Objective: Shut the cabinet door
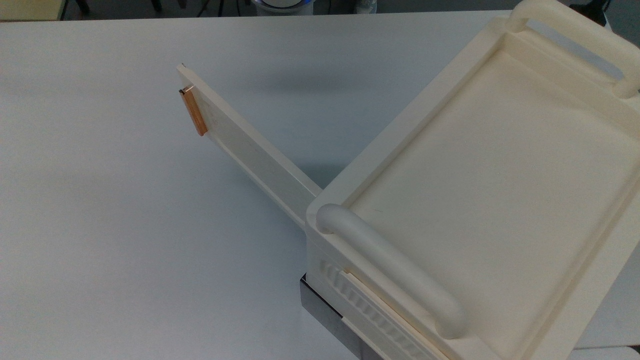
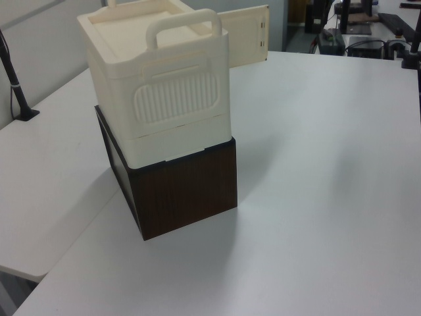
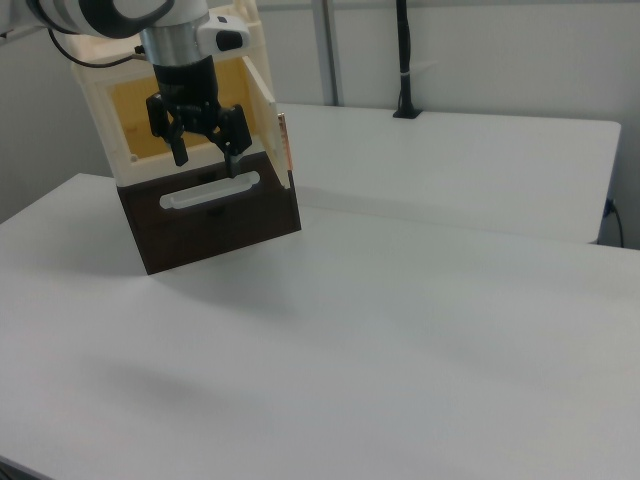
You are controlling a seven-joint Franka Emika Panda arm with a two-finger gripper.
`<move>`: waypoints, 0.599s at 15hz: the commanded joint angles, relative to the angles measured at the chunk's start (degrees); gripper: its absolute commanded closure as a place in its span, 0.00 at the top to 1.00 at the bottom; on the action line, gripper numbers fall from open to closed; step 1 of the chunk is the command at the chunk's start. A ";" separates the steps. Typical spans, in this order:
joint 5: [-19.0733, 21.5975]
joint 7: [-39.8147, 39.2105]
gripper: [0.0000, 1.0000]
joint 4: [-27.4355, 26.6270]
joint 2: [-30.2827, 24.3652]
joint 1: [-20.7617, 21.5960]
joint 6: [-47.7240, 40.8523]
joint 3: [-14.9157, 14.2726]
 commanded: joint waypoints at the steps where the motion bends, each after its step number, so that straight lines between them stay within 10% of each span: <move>1: -0.61 -0.56 1.00 -2.53 -1.85 0.96 1.79 -0.46; 9: -0.17 -3.27 1.00 -2.53 -1.68 0.61 1.79 -0.46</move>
